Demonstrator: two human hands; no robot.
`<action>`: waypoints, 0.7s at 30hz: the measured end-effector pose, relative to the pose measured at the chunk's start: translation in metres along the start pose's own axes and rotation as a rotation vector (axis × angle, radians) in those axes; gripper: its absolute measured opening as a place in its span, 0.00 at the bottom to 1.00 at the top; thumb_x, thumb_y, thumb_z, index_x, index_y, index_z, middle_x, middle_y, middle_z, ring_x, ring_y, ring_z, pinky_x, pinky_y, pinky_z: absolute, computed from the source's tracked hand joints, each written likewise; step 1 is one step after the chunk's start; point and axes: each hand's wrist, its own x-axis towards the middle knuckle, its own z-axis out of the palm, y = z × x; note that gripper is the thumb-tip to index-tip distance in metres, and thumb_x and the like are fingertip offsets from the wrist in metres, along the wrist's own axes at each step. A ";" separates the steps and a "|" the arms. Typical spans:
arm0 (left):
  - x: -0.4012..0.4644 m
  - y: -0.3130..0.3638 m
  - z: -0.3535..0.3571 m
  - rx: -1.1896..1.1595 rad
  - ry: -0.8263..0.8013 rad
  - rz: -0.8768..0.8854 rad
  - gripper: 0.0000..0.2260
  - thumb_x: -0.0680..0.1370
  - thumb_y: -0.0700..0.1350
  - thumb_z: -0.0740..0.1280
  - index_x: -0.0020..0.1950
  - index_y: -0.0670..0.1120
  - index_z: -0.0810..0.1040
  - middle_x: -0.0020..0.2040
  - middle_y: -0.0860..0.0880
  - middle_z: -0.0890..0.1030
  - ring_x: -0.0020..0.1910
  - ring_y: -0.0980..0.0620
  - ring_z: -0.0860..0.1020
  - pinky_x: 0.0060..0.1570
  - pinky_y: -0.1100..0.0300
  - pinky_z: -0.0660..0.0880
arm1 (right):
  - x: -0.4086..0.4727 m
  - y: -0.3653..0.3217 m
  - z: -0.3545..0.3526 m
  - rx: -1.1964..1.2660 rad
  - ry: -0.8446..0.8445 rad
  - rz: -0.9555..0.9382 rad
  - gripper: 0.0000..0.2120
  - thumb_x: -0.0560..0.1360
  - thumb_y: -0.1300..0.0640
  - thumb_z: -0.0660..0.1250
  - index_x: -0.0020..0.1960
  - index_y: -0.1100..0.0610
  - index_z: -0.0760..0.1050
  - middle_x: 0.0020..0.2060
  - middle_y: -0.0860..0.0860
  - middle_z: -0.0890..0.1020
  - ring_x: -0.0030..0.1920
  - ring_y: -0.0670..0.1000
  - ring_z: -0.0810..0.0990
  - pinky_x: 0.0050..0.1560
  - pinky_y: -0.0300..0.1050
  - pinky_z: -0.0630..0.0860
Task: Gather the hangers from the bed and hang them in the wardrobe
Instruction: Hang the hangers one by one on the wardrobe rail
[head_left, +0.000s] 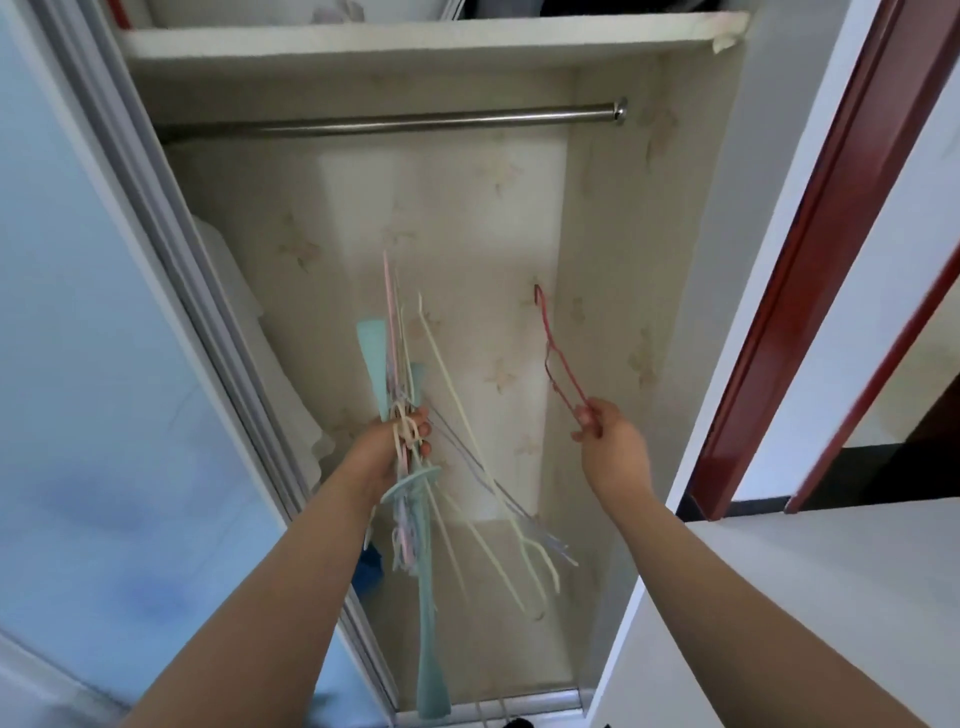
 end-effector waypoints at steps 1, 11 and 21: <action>0.005 0.005 0.002 0.002 -0.004 0.007 0.08 0.80 0.37 0.61 0.41 0.43 0.71 0.25 0.49 0.73 0.21 0.54 0.72 0.22 0.64 0.71 | 0.002 -0.009 -0.004 0.036 0.044 -0.047 0.16 0.83 0.54 0.53 0.68 0.55 0.69 0.52 0.49 0.81 0.46 0.53 0.83 0.45 0.46 0.76; 0.029 0.069 0.030 -0.061 -0.074 0.060 0.09 0.81 0.38 0.60 0.41 0.43 0.73 0.26 0.48 0.77 0.20 0.53 0.74 0.21 0.67 0.71 | 0.070 -0.097 -0.018 -0.169 0.360 -0.298 0.18 0.80 0.62 0.53 0.69 0.55 0.69 0.53 0.47 0.83 0.50 0.59 0.80 0.45 0.49 0.75; 0.029 0.107 0.042 -0.150 -0.179 -0.036 0.07 0.79 0.42 0.64 0.41 0.45 0.74 0.27 0.49 0.80 0.22 0.56 0.77 0.24 0.66 0.74 | 0.093 -0.083 -0.021 -0.230 0.548 -0.230 0.23 0.78 0.66 0.54 0.71 0.57 0.66 0.55 0.52 0.80 0.50 0.61 0.79 0.45 0.51 0.73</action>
